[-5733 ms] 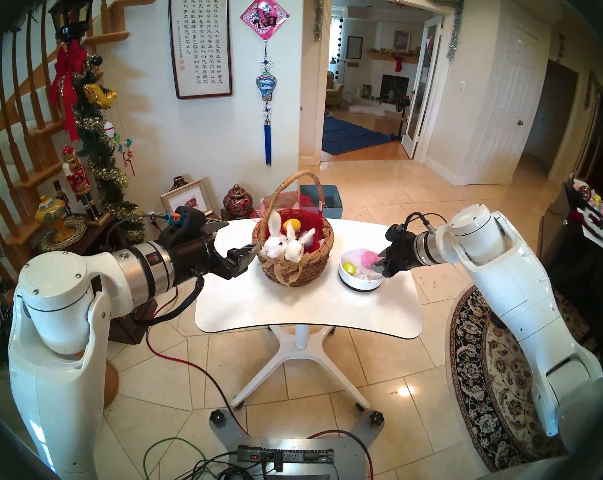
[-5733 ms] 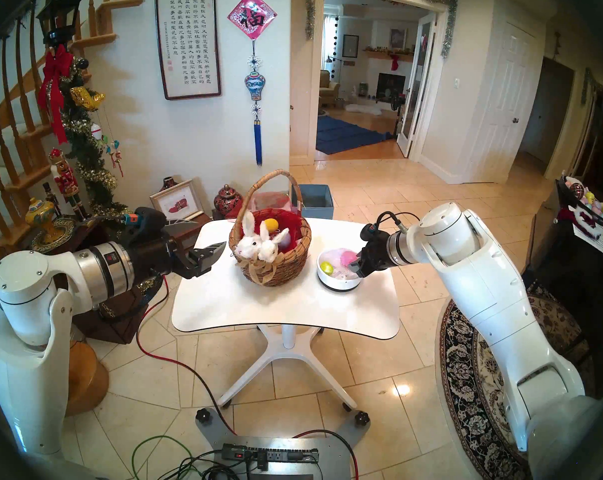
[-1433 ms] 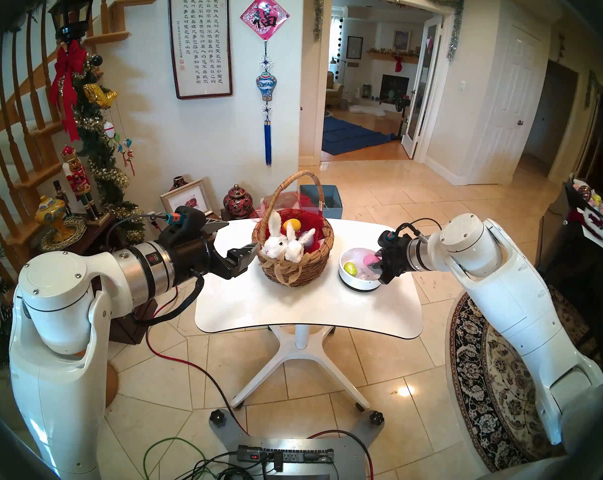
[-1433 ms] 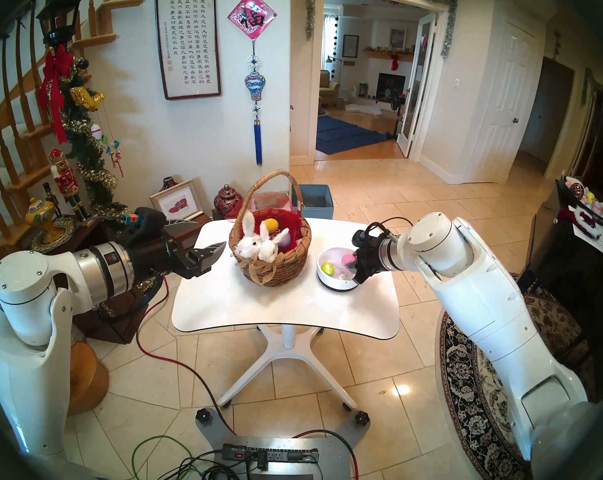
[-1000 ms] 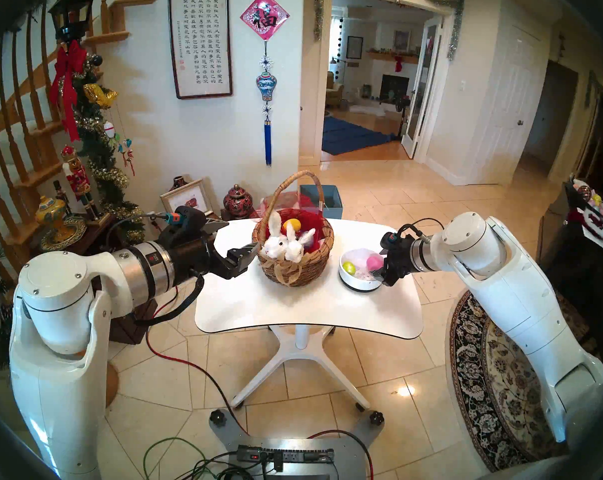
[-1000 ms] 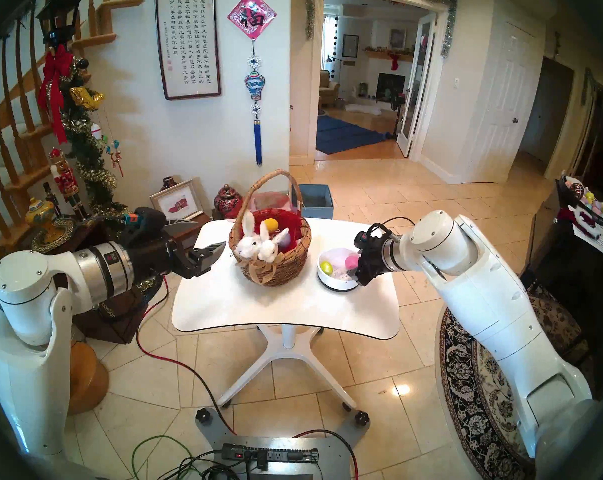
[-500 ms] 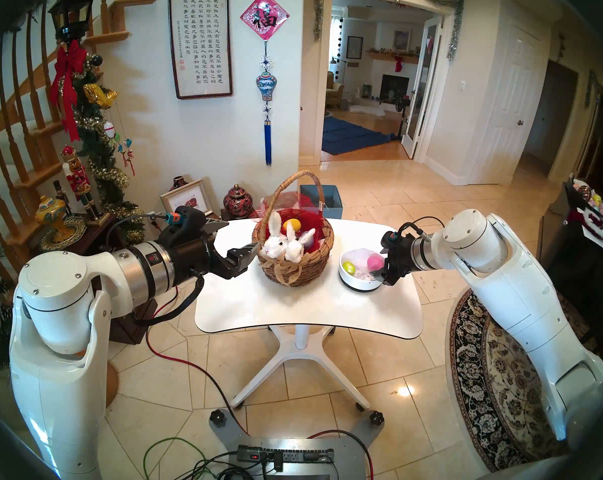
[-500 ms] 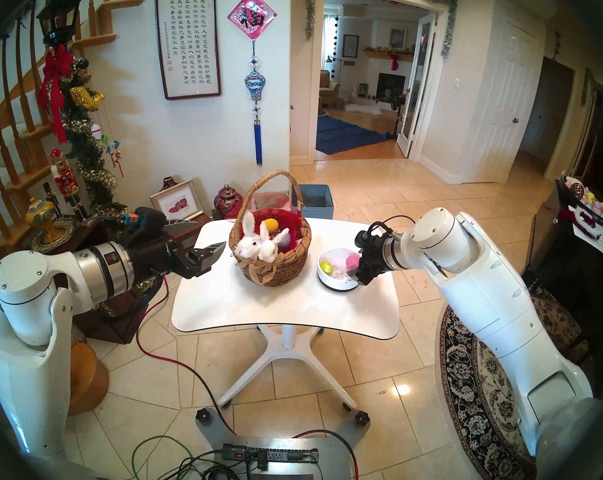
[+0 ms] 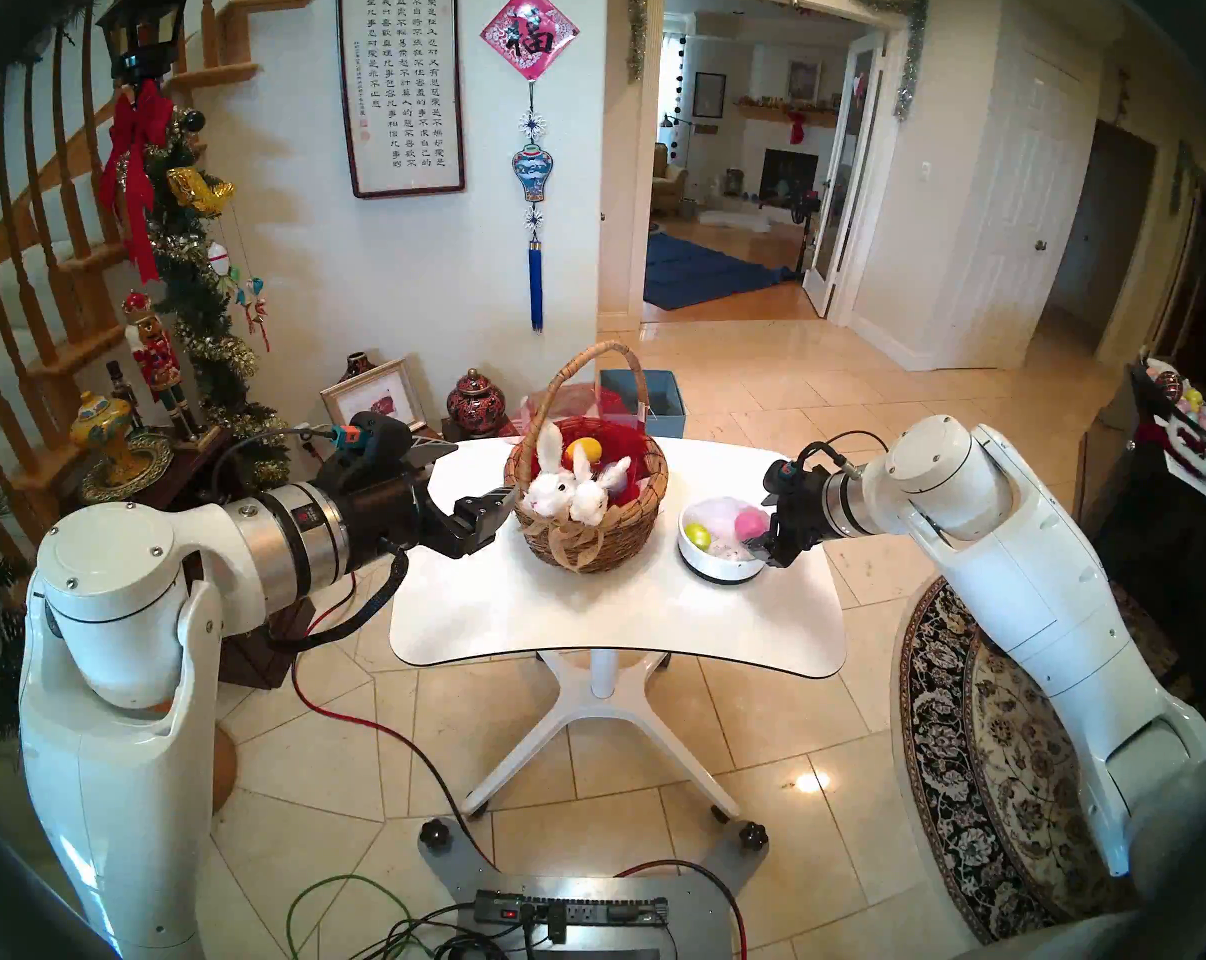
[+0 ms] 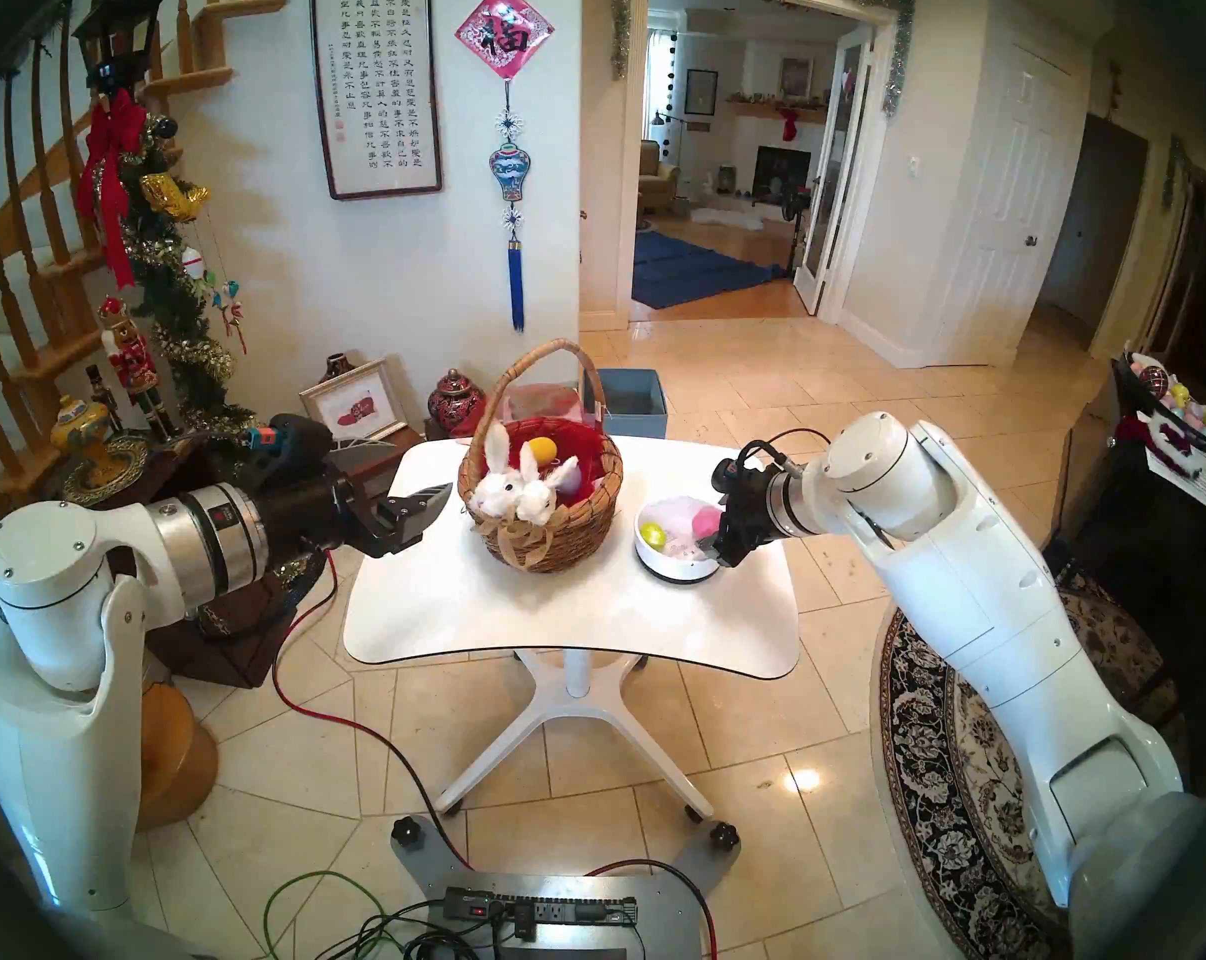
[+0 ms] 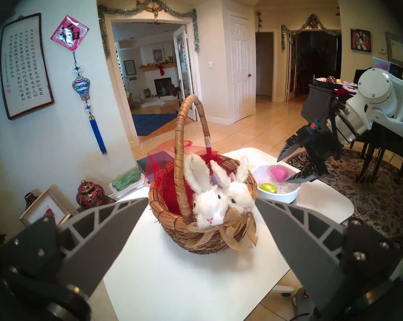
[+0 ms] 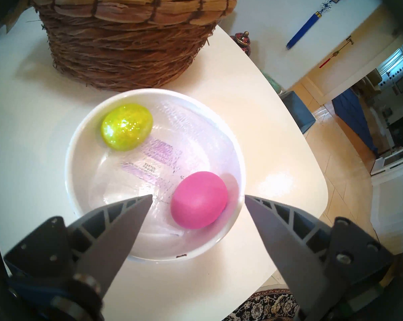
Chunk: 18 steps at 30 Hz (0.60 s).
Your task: Put easter egg into basket
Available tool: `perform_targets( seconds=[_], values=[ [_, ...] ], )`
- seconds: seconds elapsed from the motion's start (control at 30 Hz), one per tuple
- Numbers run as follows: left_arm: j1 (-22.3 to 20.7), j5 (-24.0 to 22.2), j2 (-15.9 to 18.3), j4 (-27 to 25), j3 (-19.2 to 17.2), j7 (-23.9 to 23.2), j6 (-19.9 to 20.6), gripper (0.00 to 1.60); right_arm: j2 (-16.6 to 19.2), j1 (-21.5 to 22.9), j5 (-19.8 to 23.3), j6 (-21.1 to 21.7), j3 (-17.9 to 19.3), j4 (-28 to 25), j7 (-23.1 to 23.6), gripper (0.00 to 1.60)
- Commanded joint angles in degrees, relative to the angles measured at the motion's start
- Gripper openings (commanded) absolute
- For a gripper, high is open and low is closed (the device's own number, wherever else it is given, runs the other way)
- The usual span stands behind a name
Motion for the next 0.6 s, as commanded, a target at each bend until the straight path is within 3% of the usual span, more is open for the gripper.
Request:
perform_targets(
  seconds=[0.0, 0.2, 0.33, 0.4, 0.57],
  values=[
    [-0.45, -0.02, 0.05, -0.26, 0.05, 0.02, 0.13, 1.60, -0.77, 0.68, 0.35, -0.39, 0.34, 0.95, -0.17, 1.33],
    [-0.47, 0.10, -0.03, -0.26, 0.04, -0.09, 0.14, 1.60, -1.06, 0.61, 0.31, -0.58, 0.64, 1.30, -0.14, 1.12],
    [-0.48, 0.15, -0.07, -0.26, 0.03, -0.14, 0.14, 1.60, -1.10, 0.51, 0.31, -0.66, 0.74, 1.31, -0.15, 1.08],
    [-0.49, 0.18, -0.10, -0.26, 0.03, -0.17, 0.14, 1.60, -1.10, 0.44, 0.31, -0.68, 0.78, 1.26, -0.15, 0.88],
    [-0.51, 0.27, -0.15, -0.26, 0.02, -0.25, 0.14, 1.60, -1.01, -0.02, 0.35, -0.75, 1.10, 0.82, -0.41, 0.68]
  ],
)
